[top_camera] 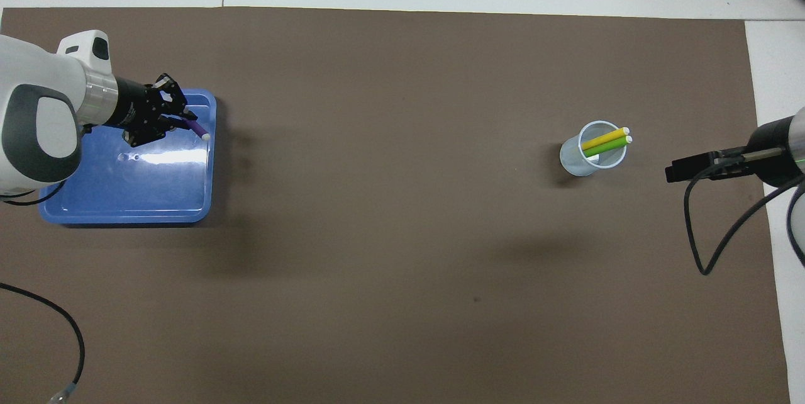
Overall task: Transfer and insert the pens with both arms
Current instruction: 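Lift the purple pen with the left gripper toward the right gripper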
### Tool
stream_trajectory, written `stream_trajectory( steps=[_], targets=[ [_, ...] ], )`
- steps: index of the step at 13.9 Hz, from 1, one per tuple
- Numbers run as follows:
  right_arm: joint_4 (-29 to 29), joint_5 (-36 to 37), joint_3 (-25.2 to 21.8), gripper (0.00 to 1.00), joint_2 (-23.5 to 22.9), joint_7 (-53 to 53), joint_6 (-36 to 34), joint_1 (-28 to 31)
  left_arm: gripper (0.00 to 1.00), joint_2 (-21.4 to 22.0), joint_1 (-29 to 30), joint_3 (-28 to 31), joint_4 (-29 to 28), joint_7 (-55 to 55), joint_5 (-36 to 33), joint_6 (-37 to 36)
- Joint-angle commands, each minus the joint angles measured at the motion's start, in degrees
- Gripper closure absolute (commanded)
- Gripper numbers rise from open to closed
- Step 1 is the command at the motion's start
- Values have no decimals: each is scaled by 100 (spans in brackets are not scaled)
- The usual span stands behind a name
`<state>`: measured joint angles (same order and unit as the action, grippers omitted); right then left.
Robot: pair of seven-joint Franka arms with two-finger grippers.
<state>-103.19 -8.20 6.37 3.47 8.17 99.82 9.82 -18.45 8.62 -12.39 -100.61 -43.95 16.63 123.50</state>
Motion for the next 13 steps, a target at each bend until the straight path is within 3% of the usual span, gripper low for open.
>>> stream_trajectory(
  steps=[1,4,7,10,13],
  targets=[
    [-237,-585,66,0,163,-394,300,3,98,131,-351,62,-20,-1200,121,157],
    [-263,-1322,75,0,84,-482,686,-191,100,254,-694,18,-82,-2246,139,87],
    [-385,-2122,84,0,-83,-430,1046,-348,100,325,-1422,-26,-21,-3975,227,226],
    [-658,-2493,84,0,-215,-430,1907,-761,100,456,-1993,-44,-3,-5147,227,534],
    [-658,-2766,93,0,-443,-369,2339,-938,100,474,-2565,-44,-3,-6026,218,823]
  ],
)
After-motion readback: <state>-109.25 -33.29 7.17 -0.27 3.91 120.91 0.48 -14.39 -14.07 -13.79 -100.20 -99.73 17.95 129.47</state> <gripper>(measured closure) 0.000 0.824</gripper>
